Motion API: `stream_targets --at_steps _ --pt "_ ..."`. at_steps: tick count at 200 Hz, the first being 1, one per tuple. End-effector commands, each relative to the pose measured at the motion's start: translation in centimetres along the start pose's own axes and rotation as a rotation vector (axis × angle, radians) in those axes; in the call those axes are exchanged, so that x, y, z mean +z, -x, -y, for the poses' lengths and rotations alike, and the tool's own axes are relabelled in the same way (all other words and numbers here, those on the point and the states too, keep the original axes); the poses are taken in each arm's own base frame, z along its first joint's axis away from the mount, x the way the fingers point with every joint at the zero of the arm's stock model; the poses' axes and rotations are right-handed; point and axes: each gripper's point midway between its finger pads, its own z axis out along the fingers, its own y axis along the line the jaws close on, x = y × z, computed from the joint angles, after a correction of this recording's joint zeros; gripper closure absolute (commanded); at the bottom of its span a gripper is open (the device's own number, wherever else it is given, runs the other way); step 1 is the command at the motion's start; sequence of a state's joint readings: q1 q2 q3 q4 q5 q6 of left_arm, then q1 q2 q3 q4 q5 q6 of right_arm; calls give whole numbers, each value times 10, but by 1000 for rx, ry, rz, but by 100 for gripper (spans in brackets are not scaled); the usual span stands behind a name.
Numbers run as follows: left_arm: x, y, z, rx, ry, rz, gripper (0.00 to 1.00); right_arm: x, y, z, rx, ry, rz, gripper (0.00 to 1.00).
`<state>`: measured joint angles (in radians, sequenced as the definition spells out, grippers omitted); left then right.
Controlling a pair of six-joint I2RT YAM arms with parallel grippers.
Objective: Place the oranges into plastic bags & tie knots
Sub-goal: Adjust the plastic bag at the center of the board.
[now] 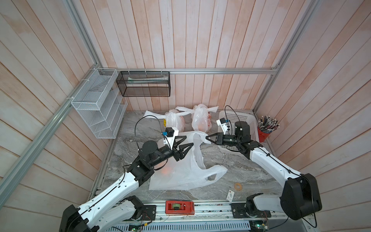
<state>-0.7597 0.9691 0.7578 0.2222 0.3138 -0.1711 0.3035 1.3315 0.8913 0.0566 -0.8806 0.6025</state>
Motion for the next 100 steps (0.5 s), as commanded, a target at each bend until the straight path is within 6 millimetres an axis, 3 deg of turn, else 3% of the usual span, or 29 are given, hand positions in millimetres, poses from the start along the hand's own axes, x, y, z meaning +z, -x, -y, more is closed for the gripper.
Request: stream_targets --at_steps 1,24,43,80,100 --pt "11 -34 13 187 64 -148 36 -7 6 -5 -2 34 30 100" --pt "25 -65 56 274 12 -239 35 -10 6 1 9 22 38 100" --pt "37 -99 80 341 14 -340 34 -13 7 7 22 15 50 100" --pt "64 -167 99 450 81 -583 31 -12 6 12 39 17 54 100" --pt "74 -192 103 481 100 -663 28 -12 6 13 37 15 53 100"
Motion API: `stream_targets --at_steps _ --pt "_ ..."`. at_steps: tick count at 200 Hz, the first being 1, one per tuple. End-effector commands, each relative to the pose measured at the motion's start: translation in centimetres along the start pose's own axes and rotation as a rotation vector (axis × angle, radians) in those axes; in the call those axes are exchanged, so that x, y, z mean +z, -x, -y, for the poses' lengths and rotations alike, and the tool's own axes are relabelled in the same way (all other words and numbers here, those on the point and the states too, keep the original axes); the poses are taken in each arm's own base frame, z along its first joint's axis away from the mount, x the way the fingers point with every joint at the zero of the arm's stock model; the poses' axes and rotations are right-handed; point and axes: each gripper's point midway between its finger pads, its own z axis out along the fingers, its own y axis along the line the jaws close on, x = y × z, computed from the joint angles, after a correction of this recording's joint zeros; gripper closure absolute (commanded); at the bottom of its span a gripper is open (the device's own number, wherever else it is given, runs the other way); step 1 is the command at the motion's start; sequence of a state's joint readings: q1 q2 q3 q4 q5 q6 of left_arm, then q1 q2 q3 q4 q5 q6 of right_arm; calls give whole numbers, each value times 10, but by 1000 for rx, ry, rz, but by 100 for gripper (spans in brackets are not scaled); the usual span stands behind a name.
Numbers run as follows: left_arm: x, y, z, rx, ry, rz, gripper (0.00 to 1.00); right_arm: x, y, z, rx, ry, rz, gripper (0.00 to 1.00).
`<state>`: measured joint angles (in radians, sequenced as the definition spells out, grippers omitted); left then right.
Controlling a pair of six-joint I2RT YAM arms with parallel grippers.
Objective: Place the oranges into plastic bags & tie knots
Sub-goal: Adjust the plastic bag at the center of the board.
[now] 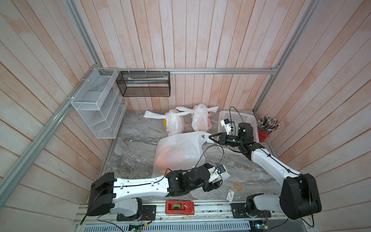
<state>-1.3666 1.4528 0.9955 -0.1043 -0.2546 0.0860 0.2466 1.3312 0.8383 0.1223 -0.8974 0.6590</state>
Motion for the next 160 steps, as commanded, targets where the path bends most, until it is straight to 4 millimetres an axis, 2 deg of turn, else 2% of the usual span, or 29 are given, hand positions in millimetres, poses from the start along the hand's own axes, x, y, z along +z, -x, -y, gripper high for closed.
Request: stream_targets --at_steps 1,47,83,125,160 --pt "15 -22 -6 53 107 -135 28 -2 2 -6 -25 27 9 100" --pt "56 -47 16 124 86 -258 24 -3 1 -5 -31 25 7 100" --pt "76 -59 12 167 145 -285 18 -4 0 -5 -32 24 8 100" --pt "101 -82 2 273 237 -383 17 -4 0 -7 -33 29 6 100" --pt "113 -93 4 300 226 -409 17 -6 1 -10 -37 26 12 100"
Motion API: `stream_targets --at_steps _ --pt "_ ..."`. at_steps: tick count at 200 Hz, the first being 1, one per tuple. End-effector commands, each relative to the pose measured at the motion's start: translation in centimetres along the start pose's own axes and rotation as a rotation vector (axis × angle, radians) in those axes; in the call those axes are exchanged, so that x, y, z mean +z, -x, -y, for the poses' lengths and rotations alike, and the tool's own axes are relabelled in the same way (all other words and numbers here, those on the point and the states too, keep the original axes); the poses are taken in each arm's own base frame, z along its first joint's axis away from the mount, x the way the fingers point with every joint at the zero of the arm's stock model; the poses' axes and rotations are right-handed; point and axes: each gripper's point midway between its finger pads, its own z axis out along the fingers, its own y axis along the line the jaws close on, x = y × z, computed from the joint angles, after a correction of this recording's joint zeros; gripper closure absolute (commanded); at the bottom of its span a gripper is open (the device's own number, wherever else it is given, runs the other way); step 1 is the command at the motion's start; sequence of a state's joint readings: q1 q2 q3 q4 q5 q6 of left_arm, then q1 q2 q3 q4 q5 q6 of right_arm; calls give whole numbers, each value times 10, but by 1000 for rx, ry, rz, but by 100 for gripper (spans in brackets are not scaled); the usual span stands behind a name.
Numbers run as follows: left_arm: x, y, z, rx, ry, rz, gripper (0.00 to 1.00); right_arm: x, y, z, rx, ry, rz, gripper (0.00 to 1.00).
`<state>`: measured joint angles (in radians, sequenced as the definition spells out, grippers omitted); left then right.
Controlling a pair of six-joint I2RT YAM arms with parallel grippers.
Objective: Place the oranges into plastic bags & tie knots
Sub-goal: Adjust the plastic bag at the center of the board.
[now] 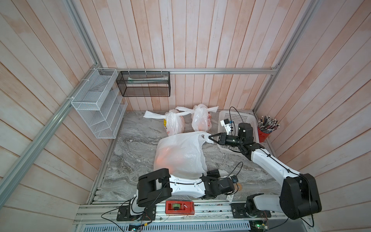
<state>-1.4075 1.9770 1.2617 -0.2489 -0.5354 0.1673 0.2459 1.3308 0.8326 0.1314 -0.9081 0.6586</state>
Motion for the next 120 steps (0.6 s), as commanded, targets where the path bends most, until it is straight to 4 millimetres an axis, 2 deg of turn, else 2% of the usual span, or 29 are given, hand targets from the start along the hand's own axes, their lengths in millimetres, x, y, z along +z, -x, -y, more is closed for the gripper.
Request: stream_targets --at_steps 1,15,26,34,47,68,84,102,120 --pt "6 0 -5 35 31 -20 17 -6 2 -9 -35 17 15 100" --pt "13 -5 -2 54 33 -40 20 -7 3 -10 -36 12 20 100" --pt "17 -8 0 65 36 -51 26 -8 3 -10 -38 13 19 100" --pt "18 -10 0 70 39 -55 34 -7 3 -10 -36 11 18 100" --pt "16 -11 -2 68 48 -41 52 -8 4 -11 -39 11 21 100" --pt "5 -4 -11 44 65 9 75 -9 6 -14 -41 15 26 100" --pt "-11 4 -23 13 81 68 88 -10 9 -19 -51 28 34 100" --pt "-37 14 -41 -33 100 163 97 -12 14 -29 -65 50 41 100" --pt "-75 24 -67 -90 120 285 100 -14 20 -41 -75 75 46 100"
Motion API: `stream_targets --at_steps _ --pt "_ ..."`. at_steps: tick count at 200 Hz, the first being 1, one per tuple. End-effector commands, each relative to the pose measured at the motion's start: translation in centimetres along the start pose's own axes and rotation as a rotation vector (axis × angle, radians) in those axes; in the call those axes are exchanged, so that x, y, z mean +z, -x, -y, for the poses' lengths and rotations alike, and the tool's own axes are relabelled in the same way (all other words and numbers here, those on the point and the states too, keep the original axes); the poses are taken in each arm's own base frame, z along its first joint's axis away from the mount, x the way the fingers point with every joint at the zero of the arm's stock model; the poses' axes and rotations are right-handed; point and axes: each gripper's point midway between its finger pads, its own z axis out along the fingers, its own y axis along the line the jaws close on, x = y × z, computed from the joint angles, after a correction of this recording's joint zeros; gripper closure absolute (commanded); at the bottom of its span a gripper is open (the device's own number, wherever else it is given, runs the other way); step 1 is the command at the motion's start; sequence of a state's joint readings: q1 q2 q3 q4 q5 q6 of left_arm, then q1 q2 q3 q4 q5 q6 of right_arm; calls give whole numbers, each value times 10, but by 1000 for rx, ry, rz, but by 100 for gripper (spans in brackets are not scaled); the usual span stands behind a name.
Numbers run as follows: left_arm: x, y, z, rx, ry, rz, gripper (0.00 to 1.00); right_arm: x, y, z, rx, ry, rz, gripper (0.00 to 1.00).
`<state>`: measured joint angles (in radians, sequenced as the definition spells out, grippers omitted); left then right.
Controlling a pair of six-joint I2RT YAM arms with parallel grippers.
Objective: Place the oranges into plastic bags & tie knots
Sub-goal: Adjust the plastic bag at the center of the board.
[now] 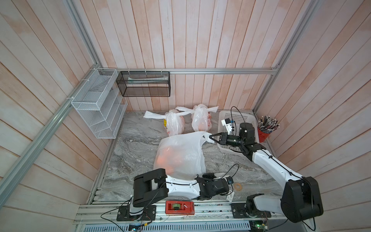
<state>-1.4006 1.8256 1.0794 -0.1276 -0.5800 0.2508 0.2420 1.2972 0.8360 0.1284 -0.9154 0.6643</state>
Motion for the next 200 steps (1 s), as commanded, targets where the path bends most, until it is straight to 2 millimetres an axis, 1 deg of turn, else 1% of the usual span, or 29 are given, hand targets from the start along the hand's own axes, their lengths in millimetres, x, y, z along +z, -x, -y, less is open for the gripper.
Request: stream_targets --at_steps 1,10,36,58,86,96,98,100,102,107,123,145,157,175,186,197,200 --pt "-47 42 -49 -129 66 225 100 -7 18 -30 -55 60 32 100" --pt "-67 47 -65 -162 74 288 100 -8 21 -37 -57 75 34 100" --pt "-122 49 -115 -254 92 463 100 -12 34 -60 -70 114 45 100" --pt "-171 46 -162 -339 106 632 100 -20 47 -86 -110 149 74 100" --pt "-230 39 -219 -415 126 829 100 -41 68 -127 -179 178 149 100" --pt "-248 36 -237 -437 135 887 100 -49 74 -142 -206 184 176 100" --pt "-251 36 -240 -439 132 901 100 -50 74 -143 -207 184 179 100" --pt "-256 37 -241 -441 130 916 100 -53 76 -148 -217 187 190 100" --pt "-257 33 -249 -449 146 919 100 -54 77 -150 -220 187 196 100" --pt "-264 31 -258 -458 156 941 100 -59 80 -157 -232 189 214 100" --pt "-284 29 -278 -476 158 1018 100 -71 86 -172 -254 190 270 100" --pt "-302 28 -297 -504 127 1118 100 -87 90 -185 -264 185 348 100" --pt "-304 27 -302 -517 94 1159 100 -92 91 -186 -265 176 381 100" --pt "-291 25 -304 -572 15 1184 100 -97 90 -175 -241 143 421 100" --pt "-276 21 -301 -613 -36 1188 100 -99 89 -161 -208 114 447 100" --pt "-263 18 -297 -649 -92 1201 100 -101 88 -142 -167 78 472 100" --pt "-259 17 -296 -660 -105 1204 100 -102 87 -138 -162 72 480 98"
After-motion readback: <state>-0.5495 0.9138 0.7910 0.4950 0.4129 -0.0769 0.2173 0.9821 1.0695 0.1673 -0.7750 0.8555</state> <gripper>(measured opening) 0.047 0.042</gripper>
